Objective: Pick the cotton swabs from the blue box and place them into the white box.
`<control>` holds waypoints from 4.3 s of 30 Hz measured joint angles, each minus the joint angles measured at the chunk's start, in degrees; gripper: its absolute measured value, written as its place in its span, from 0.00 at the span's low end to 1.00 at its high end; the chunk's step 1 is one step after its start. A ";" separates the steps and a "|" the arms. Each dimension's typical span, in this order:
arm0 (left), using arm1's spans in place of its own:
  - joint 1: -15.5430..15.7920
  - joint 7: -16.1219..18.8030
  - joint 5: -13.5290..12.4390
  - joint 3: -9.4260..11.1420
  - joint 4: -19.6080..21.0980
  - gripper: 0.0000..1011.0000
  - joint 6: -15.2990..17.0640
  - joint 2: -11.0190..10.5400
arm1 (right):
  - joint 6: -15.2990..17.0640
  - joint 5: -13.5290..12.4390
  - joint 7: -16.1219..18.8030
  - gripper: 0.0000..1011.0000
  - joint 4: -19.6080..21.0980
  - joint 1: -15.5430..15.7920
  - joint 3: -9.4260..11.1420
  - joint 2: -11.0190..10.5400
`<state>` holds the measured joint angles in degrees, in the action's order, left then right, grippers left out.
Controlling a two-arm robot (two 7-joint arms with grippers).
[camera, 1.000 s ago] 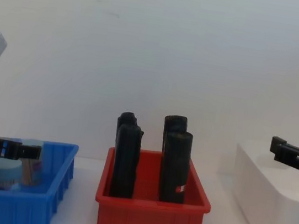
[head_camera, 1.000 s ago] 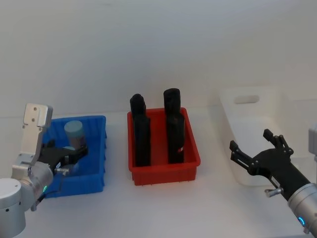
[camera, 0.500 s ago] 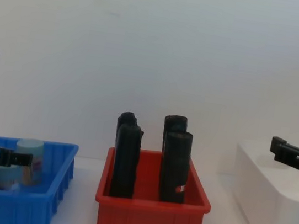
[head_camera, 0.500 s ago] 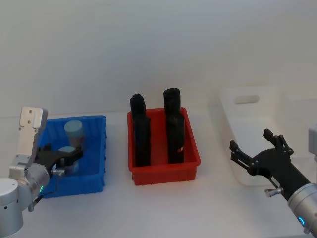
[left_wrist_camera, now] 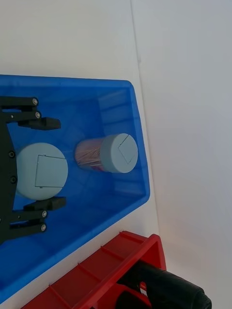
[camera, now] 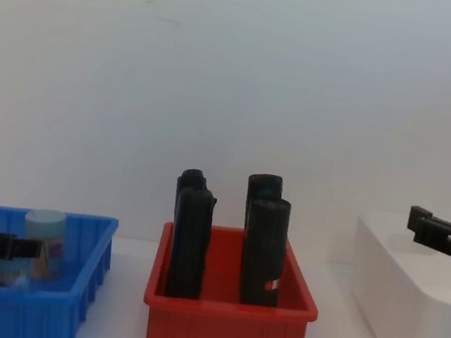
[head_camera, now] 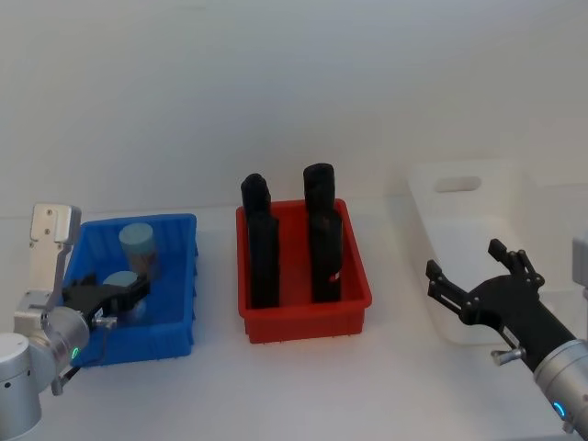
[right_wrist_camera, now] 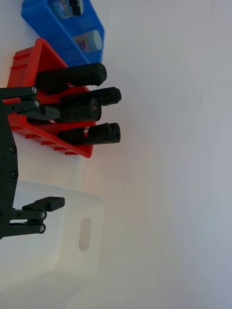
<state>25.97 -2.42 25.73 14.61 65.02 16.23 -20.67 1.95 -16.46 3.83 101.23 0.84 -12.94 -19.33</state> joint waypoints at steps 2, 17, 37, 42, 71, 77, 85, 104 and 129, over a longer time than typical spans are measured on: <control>0.09 -0.21 0.22 -0.07 -0.27 0.86 -0.14 0.06 | 0.00 0.00 0.00 0.99 0.00 0.00 0.00 0.00; 0.12 -1.24 0.00 -0.36 0.46 0.65 -0.83 0.04 | 0.00 0.00 0.00 0.99 0.00 0.00 0.00 0.00; -0.64 -8.17 -3.76 -0.48 12.72 0.65 1.84 -1.52 | 0.00 0.00 0.00 0.99 0.00 0.00 0.00 0.00; -0.24 -11.00 -4.28 -0.38 15.32 0.65 3.68 -1.77 | 0.00 0.00 0.00 0.99 0.00 0.00 0.00 0.00; 5.35 -32.20 -6.00 1.86 23.25 0.65 12.09 -1.12 | 0.00 0.00 0.00 0.99 0.00 0.00 0.00 0.00; 6.17 -34.86 -6.47 2.33 23.72 0.65 12.80 -0.96 | 0.00 0.00 0.00 0.99 0.00 0.00 0.00 0.00; 6.75 -36.78 -6.80 2.66 24.04 0.65 13.27 -0.83 | 0.00 0.00 0.00 0.99 0.00 0.00 0.00 0.00; 7.28 -38.60 -7.07 2.98 24.32 0.65 13.73 -0.72 | 0.73 0.61 3.94 0.99 0.00 -1.06 -0.09 -0.05; 7.40 -38.98 -7.13 3.05 24.40 0.65 13.85 -0.70 | 4.63 6.60 19.64 0.99 -3.89 -10.50 -3.63 4.94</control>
<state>33.37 -41.40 18.60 17.66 89.42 30.08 -21.37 6.58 -9.86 23.47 97.34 -9.67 -16.57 -14.40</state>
